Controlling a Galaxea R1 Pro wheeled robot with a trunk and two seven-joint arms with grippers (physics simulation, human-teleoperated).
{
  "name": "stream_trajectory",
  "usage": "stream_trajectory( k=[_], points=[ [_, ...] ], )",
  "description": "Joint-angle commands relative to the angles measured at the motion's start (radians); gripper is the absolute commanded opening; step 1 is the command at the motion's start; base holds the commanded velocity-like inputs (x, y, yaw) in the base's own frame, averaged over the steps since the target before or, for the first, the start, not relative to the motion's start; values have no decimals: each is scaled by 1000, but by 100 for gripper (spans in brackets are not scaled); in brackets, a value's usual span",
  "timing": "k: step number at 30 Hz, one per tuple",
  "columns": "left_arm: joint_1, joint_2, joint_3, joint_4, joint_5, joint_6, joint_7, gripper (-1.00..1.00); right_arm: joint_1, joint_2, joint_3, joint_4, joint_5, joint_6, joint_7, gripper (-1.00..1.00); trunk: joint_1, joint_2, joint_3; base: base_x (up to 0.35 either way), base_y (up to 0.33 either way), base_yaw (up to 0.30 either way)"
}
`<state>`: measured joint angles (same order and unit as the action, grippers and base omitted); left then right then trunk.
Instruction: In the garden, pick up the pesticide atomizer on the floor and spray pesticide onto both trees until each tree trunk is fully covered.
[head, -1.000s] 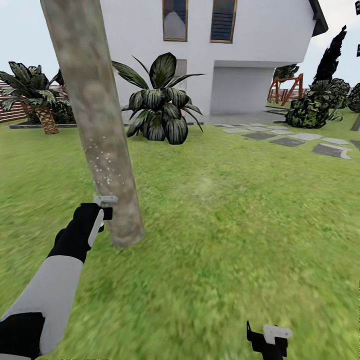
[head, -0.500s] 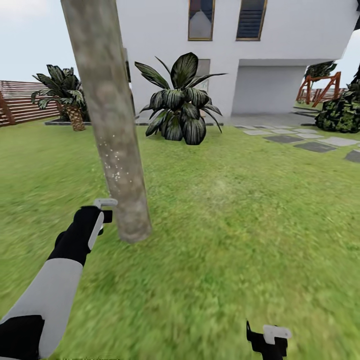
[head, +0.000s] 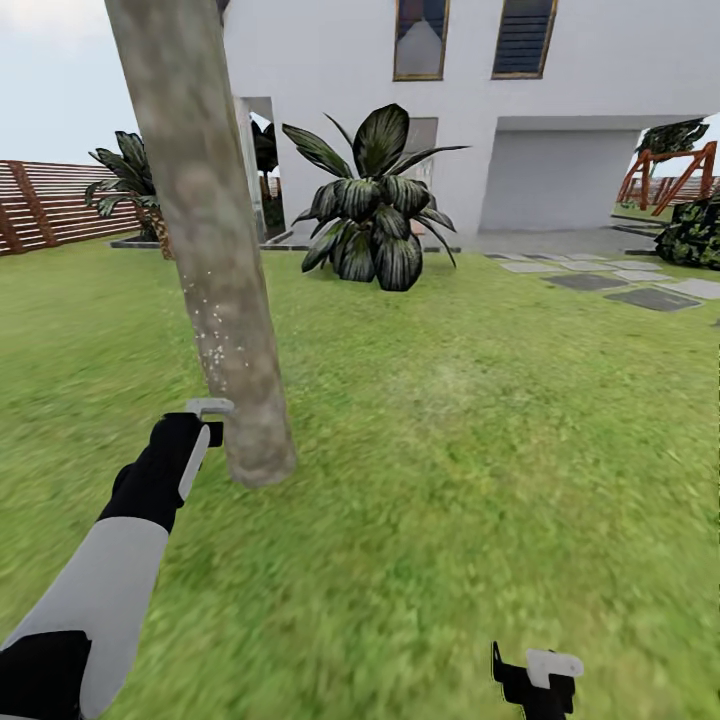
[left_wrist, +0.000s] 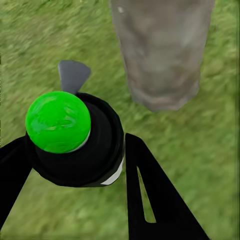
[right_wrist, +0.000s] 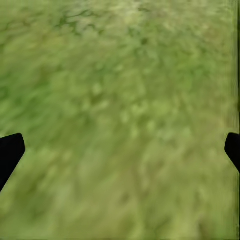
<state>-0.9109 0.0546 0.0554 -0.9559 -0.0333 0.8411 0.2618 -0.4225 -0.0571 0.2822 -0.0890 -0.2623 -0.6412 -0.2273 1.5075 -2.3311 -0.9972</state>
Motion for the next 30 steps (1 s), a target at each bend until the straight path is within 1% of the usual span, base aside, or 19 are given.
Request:
stream_trajectory(
  k=[1,3,4,5,6,7,8,11,18,21,24,27,30],
  points=[
    [9,5,0,-2,0,1,0,-100,0,-1,0,0,0,0,-1,100,0,0,0,85,-274,0],
    [53,11,11,-4,4,-6,-2,-100,0,-1,0,0,0,-1,-1,100,0,0,0,113,-274,0],
    [75,12,26,-4,6,-34,-2,-100,0,-1,0,0,0,0,-1,100,0,0,0,133,-273,0],
    [101,10,49,-5,7,-107,-3,-100,0,-1,0,0,0,0,-1,100,0,0,0,148,-268,0],
    [123,10,65,-9,7,-170,-5,-100,0,-1,0,0,0,-1,-1,100,0,0,0,156,-265,0],
    [146,9,73,-12,8,-206,-5,-100,-1,-1,0,0,0,-1,-1,100,0,0,0,159,-264,0],
    [160,5,75,-12,9,-218,-4,-100,0,-1,0,0,0,-1,-1,100,0,0,0,166,-259,0],
    [186,1,77,-21,9,-230,-4,-100,0,-1,0,0,0,-2,-1,100,0,0,0,187,-243,0],
    [206,1,77,-2,9,-229,-4,-100,0,-1,0,0,0,-1,-1,100,0,0,0,196,-235,15],
    [208,0,77,7,9,-229,-3,-100,0,-1,0,0,0,-1,-1,100,0,0,0,197,-234,244],
    [208,7,79,8,8,-229,-3,-100,0,-1,0,0,0,0,-1,100,0,0,0,197,-234,275],
    [226,10,116,6,7,-231,-3,-100,0,-1,0,0,0,0,-1,100,0,0,0,198,-234,277],
    [232,9,129,5,7,-232,-3,-100,0,-1,0,0,0,-1,-1,100,0,0,0,199,-233,210]
  ],
)
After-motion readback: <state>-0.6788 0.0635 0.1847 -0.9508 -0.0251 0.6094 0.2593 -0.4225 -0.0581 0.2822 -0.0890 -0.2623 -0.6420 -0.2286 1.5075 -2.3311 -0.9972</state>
